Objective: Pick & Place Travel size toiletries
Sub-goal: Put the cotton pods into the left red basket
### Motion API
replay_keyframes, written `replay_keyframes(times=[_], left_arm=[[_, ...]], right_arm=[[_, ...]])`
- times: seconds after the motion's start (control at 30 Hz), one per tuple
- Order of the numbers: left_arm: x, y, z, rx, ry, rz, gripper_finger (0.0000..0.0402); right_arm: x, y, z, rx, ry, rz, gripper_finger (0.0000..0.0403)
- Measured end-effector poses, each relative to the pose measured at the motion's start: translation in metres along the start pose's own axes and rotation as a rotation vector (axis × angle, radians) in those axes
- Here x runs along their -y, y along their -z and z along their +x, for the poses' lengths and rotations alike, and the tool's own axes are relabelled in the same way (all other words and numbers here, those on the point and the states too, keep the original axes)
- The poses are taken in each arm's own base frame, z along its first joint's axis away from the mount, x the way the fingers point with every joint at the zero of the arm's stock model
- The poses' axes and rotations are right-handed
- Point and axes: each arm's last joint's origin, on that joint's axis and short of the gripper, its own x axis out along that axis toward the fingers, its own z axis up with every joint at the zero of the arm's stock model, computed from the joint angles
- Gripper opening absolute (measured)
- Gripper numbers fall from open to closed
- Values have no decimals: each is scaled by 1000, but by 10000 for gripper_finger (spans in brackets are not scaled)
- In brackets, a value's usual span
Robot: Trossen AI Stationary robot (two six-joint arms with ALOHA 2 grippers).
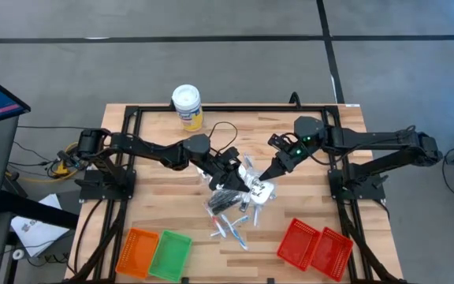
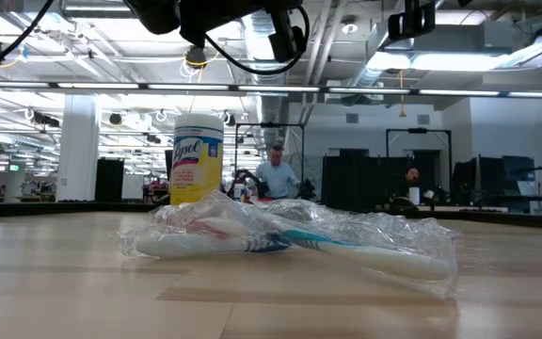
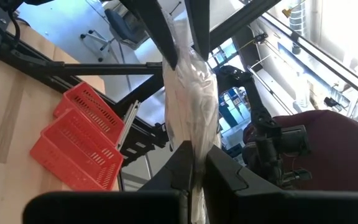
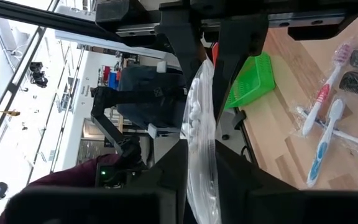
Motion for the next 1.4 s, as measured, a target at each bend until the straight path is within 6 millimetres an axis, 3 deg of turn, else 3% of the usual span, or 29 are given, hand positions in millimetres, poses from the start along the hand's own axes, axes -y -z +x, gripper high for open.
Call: replay_keyframes(times=[0.27, 0.9, 1.17, 1.4], left_arm=[[0, 0, 0, 1, 0, -2, 15], [18, -3, -3, 18, 35, -20, 111], [25, -5, -7, 23, 42, -24, 117], [34, -8, -10, 48, 56, -8, 118]], right_arm=[[0, 0, 0, 0, 1, -28, 4], [-5, 13, 8, -15, 9, -44, 2], [-17, 30, 1, 28, 24, -69, 1], [-29, 59, -9, 93, 72, -57, 1]])
